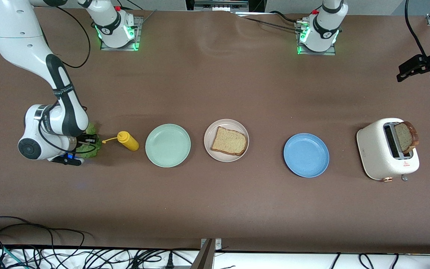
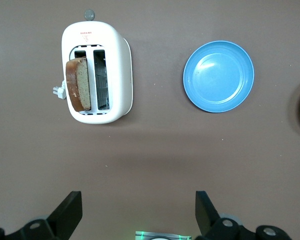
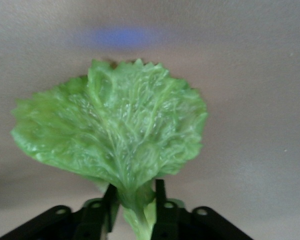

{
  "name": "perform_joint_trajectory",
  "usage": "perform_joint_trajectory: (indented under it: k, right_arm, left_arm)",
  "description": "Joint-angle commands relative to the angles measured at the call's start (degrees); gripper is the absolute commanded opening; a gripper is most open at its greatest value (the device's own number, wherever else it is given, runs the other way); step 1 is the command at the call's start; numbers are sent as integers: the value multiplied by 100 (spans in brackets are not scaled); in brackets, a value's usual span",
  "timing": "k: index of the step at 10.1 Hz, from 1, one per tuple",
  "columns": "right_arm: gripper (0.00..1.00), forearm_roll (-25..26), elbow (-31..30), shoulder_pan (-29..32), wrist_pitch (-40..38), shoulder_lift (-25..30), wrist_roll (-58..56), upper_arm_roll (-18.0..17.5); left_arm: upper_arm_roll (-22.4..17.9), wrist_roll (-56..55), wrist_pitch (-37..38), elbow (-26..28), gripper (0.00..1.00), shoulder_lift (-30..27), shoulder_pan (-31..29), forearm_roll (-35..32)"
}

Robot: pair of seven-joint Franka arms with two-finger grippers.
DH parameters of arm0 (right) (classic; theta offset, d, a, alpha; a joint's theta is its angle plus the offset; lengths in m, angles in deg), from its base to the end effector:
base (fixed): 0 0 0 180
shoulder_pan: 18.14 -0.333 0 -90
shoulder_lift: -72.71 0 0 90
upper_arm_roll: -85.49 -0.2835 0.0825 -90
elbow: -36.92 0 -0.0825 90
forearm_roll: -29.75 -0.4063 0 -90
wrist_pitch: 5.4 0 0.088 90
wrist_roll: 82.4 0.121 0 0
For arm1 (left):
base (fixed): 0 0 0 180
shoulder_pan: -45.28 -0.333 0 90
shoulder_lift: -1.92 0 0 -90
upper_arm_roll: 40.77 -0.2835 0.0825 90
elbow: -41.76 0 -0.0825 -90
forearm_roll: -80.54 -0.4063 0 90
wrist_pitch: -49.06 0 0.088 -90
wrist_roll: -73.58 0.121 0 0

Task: Make sandwich on beige plate with both arms
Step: 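Carry the lettuce leaf over the toast on the beige plate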

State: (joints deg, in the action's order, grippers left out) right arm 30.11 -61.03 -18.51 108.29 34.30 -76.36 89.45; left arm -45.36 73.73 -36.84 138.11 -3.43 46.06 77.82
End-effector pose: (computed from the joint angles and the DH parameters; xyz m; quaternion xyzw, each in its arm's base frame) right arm 0.6145 -0.0389 0.1222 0.9773 -0.0774 -0.1952 0.0293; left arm 0.5387 0.0435 0.5699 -0.9983 -0.0322 0.0453 0.0185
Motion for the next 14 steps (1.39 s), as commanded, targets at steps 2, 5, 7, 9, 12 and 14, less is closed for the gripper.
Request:
perform_joint_trajectory:
  k: [2,5,7,9,12,14]
  right_arm:
    - [0,-27,117,-7,-354,508,186,-9]
    - [0,-35,1046,-103,-1460,790,204,-157]
    - [0,-36,1767,-138,-1919,800,378,-595]
    - [0,-27,2059,-226,-1851,800,1001,-1332]
    - [0,52,2148,-1110,-914,590,1513,-1705]
    - [0,253,2148,-1831,192,222,1863,-1705]
  left_arm:
    - [-16,-59,160,-213,100,105,2,-106]
    - [-25,-67,169,-213,100,105,-7,-106]
    - [-25,-67,169,-213,100,105,-7,-106]
    - [-25,-67,169,-213,100,105,-7,-106]
    - [-25,-67,169,-213,100,105,-7,-106]
    - [-34,-67,169,-213,100,105,-16,-106]
